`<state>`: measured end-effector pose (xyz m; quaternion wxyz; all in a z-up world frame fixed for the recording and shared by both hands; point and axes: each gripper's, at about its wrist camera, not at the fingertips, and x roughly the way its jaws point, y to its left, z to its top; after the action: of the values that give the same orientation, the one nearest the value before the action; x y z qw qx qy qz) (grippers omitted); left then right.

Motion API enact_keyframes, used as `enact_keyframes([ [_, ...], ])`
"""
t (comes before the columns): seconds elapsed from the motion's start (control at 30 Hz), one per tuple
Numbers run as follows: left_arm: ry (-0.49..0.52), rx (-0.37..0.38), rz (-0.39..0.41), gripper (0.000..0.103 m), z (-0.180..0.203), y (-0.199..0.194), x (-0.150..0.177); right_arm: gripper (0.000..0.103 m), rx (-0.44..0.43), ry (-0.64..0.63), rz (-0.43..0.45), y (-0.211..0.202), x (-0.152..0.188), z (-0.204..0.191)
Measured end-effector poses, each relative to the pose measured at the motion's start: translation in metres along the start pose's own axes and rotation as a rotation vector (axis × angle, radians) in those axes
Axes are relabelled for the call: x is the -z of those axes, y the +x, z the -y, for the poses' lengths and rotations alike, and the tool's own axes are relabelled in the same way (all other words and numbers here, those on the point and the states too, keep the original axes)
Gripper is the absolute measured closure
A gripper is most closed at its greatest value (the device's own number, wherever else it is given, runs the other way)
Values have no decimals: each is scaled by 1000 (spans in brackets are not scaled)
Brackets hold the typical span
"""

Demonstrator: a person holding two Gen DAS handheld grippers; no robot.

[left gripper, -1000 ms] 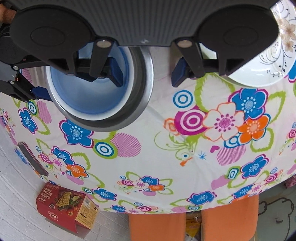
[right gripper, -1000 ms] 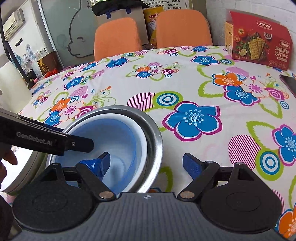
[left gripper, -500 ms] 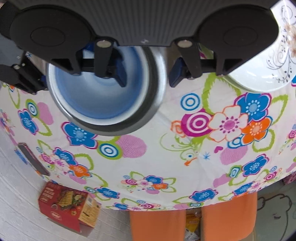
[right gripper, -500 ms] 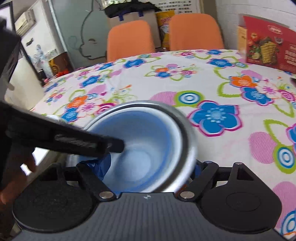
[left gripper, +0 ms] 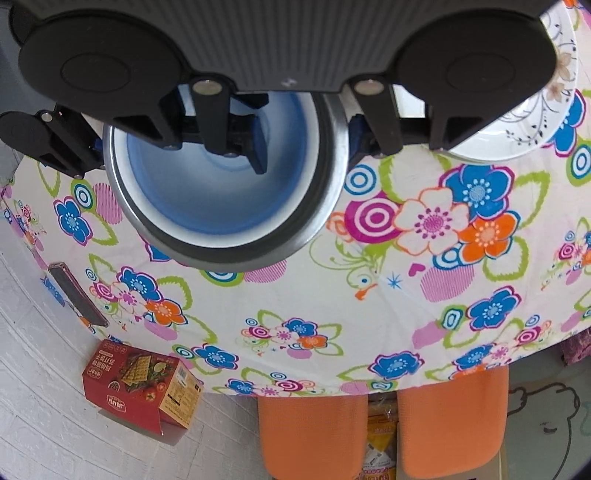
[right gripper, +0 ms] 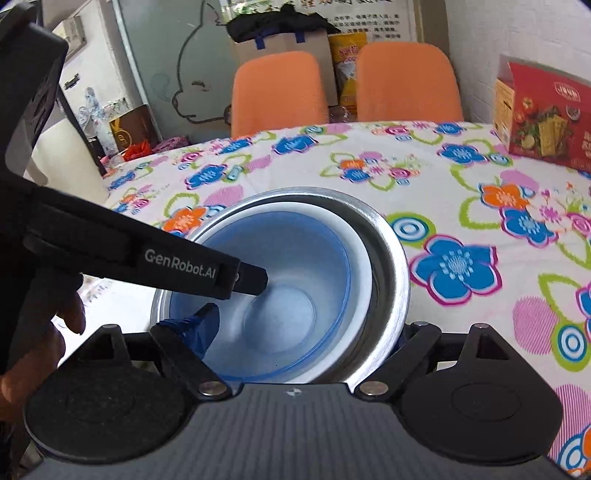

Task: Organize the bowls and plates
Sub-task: 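Slide the nested bowl and plate stack across the table with the left tool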

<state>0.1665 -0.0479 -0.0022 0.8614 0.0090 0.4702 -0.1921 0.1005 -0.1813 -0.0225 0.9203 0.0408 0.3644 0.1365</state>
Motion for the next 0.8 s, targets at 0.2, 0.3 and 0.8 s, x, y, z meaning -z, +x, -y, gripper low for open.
enact_keyframes([
  [0.2, -32, -96, 49, 71, -36, -52, 10, 28, -99, -97, 20, -4, -17, -48],
  [0.3, -53, -176, 61, 69, -60, -73, 26, 28, -187, -124, 7, 3, -17, -75],
  [0.8, -185, -229, 36, 67, -122, -74, 92, 28, -268, -173, -115, 32, 11, -133],
])
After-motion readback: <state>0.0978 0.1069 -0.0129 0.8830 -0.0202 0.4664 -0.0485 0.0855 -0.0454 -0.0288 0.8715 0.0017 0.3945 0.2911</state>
